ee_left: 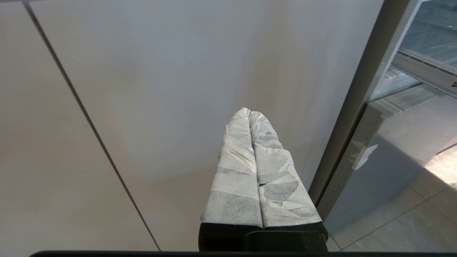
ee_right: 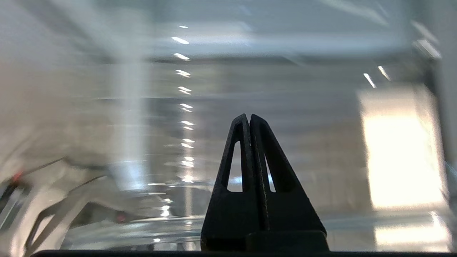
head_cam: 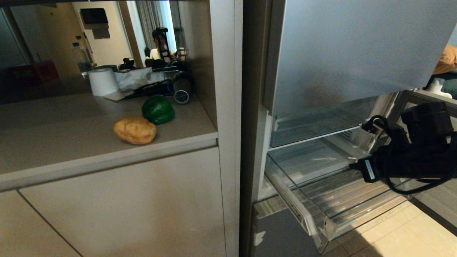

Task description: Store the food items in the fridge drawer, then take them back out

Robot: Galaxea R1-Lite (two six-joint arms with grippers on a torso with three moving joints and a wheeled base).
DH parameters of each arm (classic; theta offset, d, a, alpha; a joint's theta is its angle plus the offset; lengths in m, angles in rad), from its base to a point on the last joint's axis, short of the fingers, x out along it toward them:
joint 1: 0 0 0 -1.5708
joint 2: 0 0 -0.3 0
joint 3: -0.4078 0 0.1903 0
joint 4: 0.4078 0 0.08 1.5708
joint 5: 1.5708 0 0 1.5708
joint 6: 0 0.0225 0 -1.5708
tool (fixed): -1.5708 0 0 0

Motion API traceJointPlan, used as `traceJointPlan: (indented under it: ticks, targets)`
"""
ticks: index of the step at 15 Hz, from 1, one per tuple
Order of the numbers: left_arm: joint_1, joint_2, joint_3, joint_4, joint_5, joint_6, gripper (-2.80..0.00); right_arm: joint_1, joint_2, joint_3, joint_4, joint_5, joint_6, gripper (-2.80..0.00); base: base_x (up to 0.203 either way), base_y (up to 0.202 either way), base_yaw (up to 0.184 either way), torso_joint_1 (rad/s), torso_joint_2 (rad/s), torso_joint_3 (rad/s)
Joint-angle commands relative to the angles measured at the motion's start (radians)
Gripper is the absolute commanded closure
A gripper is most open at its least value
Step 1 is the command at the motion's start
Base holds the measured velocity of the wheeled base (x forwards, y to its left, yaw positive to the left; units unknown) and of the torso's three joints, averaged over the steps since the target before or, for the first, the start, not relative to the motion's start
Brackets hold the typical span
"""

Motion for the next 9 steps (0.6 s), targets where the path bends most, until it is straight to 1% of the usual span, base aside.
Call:
traceJointPlan:
  ticks: [1,4,5,7,9]
  targets:
    - [0.000,0.000,0.000,0.000,0.000,0.000,0.00,0.116,-0.065,0.005,-0.005,0.011,-0.001,0.00,0.000,0.000,0.000,0.000,0.00,0.000]
    - [0.000,0.000,0.000,0.000,0.000,0.000,0.00,0.315,-0.083,-0.017,-0.022,0.018,0.004,0.00,0.000,0.000,0.000,0.000,0.00,0.000]
    - [0.000,0.000,0.000,0.000,0.000,0.000,0.00,0.377,-0.068,-0.041,-0.047,0.017,0.020,0.00,0.000,0.000,0.000,0.000,0.00,0.000]
    - [0.000,0.000,0.000,0.000,0.000,0.000,0.00,0.464,0.020,-0.151,-0.139,0.015,0.103,0.00,0.000,0.000,0.000,0.000,0.00,0.000]
    - [0.000,0.000,0.000,0.000,0.000,0.000,0.00,0.526,0.111,-0.261,-0.179,0.013,0.135,0.00,0.000,0.000,0.000,0.000,0.00,0.000]
